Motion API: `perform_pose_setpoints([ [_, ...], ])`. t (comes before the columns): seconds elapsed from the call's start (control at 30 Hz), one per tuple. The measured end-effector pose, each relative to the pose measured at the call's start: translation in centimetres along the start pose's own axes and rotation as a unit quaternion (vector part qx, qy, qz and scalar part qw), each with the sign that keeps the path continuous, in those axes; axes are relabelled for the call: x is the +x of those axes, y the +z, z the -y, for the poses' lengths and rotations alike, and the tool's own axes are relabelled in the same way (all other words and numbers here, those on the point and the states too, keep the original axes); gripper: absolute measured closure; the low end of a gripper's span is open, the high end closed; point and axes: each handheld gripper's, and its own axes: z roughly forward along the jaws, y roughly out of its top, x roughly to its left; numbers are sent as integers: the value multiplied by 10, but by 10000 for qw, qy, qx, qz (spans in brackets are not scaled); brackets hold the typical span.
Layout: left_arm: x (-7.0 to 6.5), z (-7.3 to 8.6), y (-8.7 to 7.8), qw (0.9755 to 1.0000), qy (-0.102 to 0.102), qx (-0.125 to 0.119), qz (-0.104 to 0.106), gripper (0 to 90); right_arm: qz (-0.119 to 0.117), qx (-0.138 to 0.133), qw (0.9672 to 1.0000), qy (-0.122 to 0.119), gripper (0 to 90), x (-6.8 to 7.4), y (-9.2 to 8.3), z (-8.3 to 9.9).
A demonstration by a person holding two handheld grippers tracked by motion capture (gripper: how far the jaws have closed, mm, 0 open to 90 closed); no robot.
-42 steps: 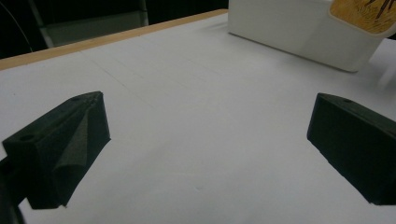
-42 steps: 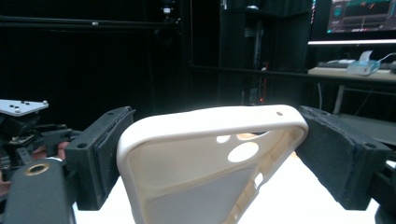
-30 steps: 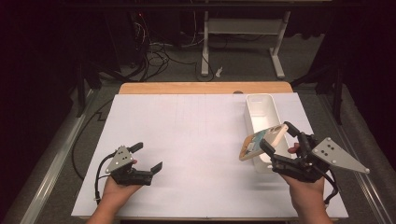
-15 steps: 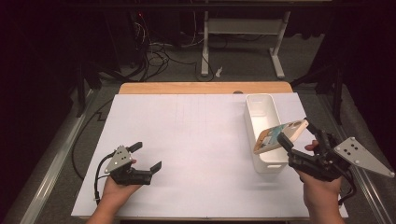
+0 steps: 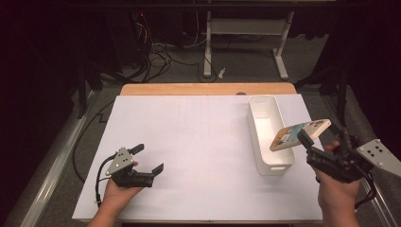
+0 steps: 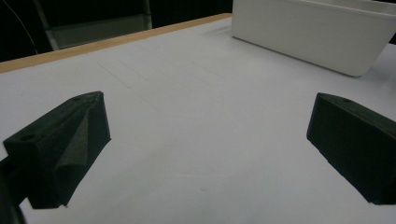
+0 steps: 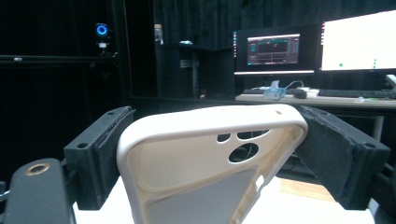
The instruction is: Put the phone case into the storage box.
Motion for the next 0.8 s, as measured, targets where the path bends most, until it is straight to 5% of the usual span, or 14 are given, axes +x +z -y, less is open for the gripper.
perform_pose_setpoints([
  [0.5, 1, 1, 0, 10000, -34, -23, -40, 8, 179, -14, 9998, -57, 145, 0, 2, 0],
  [0.8, 2, 1, 0, 10000, -23, -84, -10, 7, 331, 201, 9992, -131, 145, 6, 32, -2],
])
